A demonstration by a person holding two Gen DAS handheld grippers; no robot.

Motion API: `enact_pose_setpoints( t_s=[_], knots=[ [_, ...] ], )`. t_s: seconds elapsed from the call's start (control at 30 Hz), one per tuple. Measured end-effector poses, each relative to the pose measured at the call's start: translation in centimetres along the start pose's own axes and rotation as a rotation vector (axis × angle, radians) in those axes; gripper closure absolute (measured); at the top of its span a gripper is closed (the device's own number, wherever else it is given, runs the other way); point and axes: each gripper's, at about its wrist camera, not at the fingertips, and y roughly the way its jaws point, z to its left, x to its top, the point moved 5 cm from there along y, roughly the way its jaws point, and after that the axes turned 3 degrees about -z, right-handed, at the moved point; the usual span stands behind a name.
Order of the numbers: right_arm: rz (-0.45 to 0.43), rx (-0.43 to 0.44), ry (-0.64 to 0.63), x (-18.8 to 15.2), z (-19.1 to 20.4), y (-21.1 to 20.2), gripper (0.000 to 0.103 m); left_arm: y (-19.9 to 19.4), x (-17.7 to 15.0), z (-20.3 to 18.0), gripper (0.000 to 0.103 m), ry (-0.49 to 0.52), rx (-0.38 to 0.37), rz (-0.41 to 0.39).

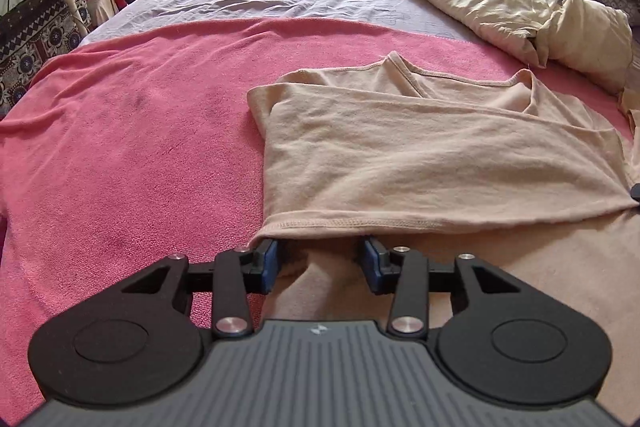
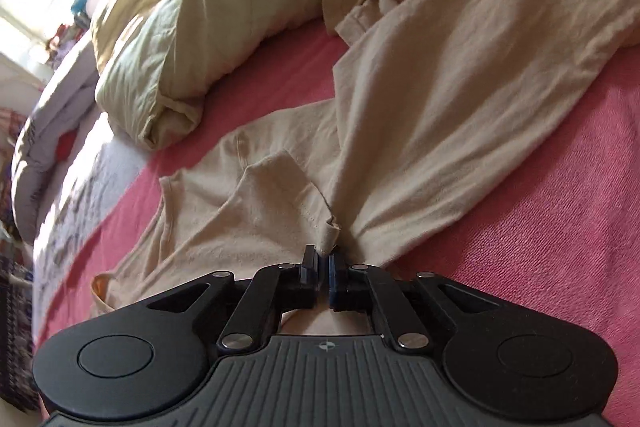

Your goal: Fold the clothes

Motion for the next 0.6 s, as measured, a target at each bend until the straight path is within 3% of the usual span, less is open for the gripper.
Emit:
enact_pose_setpoints(
  t_s=[0.07,0.13,0.23,0.3,0.37,0.5,0.6],
  knots=[
    [-0.089,-0.108,-0.233,0.5,2.8,-1.8,0.058,0.0,-0.3,-0.2,0.053,0.018,0.006,-0.016],
    [-0.175,-0.099,-0.403,1.2,5.8,-3.5,0.043,0.1,-0.5,0.0,0.053,0.003,-0.006,-0.035],
    [-0.179,0.105,-0.561,2.0,11.8,-4.5,0.042,0.0,-1.3,0.1,0.053,0.015,-0.022,-0.094],
    [-0.080,0.335,-0.709,0.8,18.3,-4.0,0.042,-0.3,-2.2,-0.3,0.053,0.047,-0.014,-0.153],
    [-0.006,0.486,-0.891,-2.2,24.7,-3.5,0.043,-0.4,-2.8,-0.5,0.053,0.063,-0.007,-0.197],
    [0.129,0.594,-1.234,-10.2,34.1,-1.7,0.055,-0.5,-3.1,-0.3,0.053,0.036,-0.021,-0.227],
    [0.181,0.513,-1.396,-15.6,36.2,0.1,0.056,-0.5,-3.2,-0.2,0.052,0.025,-0.029,-0.240]
  ],
)
